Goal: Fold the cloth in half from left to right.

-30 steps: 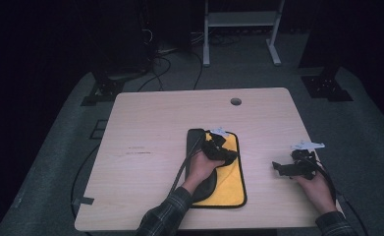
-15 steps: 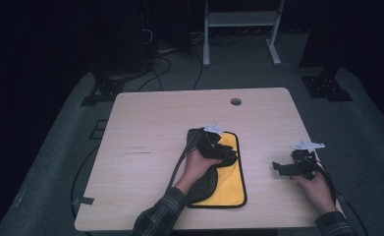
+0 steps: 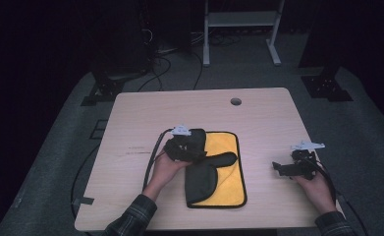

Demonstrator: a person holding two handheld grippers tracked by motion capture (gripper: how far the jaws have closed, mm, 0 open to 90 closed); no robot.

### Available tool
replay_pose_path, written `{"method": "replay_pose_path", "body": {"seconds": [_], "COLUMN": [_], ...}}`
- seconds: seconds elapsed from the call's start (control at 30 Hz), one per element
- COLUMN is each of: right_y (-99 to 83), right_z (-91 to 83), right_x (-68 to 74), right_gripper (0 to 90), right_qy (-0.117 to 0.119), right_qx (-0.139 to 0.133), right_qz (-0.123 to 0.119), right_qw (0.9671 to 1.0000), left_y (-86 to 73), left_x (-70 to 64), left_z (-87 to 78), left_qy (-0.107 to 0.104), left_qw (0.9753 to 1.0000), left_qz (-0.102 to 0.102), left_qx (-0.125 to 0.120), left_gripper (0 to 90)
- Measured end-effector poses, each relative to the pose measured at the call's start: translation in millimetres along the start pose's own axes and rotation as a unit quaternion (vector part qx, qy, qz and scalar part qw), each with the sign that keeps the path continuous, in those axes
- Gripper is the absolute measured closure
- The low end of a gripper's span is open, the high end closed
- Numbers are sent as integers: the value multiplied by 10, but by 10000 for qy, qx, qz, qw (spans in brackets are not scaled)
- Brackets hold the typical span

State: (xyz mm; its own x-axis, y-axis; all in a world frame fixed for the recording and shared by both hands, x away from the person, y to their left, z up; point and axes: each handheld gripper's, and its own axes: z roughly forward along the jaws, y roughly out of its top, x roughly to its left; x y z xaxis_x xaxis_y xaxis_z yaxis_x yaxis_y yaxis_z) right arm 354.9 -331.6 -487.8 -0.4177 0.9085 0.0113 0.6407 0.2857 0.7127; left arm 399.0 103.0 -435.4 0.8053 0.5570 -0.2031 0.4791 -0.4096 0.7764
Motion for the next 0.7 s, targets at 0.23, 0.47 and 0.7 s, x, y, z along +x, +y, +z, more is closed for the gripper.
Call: {"method": "replay_pose_path", "body": {"seconds": [0.23, 0.47, 0.7], "right_y": [-5, -6, -6], "right_z": [-4, -6, -6], "right_x": [1, 1, 1], "right_gripper": [5, 5, 5], "right_qy": [-5, -5, -4], "right_qx": [-3, -1, -2], "right_qz": [7, 9, 11], "right_qw": [10000, 10000, 10000], "left_y": [-234, -370, -398], "left_x": [185, 246, 160], "left_z": [-110, -33, 42], "left_qy": [462, 608, 590], "left_qw": [9986, 9969, 9971], "left_qz": [-245, -372, -176], "left_qx": [119, 330, 446], "left_gripper": [365, 366, 508]}}
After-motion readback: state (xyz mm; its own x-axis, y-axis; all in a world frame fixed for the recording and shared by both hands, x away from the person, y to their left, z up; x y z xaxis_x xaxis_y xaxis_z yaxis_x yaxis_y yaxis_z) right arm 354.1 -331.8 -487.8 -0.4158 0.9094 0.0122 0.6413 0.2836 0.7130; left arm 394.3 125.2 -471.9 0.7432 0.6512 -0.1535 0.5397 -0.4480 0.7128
